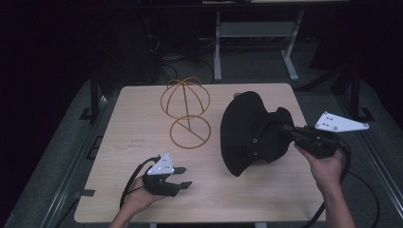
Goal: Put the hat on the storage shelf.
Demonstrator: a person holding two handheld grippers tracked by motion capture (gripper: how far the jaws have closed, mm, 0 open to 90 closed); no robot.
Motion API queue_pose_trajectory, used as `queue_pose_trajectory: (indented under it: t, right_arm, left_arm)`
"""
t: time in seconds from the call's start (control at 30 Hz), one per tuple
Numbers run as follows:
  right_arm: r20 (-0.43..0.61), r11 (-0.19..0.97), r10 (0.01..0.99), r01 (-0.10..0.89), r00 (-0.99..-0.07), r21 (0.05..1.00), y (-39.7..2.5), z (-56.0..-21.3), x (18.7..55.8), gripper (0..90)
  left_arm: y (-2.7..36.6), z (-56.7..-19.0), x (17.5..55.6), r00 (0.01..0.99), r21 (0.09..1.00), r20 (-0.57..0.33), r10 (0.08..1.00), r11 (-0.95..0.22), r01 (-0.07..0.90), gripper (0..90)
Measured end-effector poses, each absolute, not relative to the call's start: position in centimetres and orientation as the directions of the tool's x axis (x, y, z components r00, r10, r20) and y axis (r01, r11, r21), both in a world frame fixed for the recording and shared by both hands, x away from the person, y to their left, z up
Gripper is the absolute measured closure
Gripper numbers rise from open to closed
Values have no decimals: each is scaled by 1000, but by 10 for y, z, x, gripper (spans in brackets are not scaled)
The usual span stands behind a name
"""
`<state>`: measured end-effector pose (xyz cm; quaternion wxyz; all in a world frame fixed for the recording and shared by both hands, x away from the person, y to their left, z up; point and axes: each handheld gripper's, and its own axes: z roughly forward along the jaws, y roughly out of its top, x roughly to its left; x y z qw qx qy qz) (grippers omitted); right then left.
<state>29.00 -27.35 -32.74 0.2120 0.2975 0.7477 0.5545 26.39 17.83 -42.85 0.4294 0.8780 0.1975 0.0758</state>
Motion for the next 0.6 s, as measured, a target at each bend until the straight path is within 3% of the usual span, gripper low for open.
queue_pose_trajectory:
  t: [0.6]
  right_arm:
    - [15,211,679,215,-734,953,-266,-305,301,900]
  left_arm:
    - [189,-429,265,884,789,-21,468,-535,302,316]
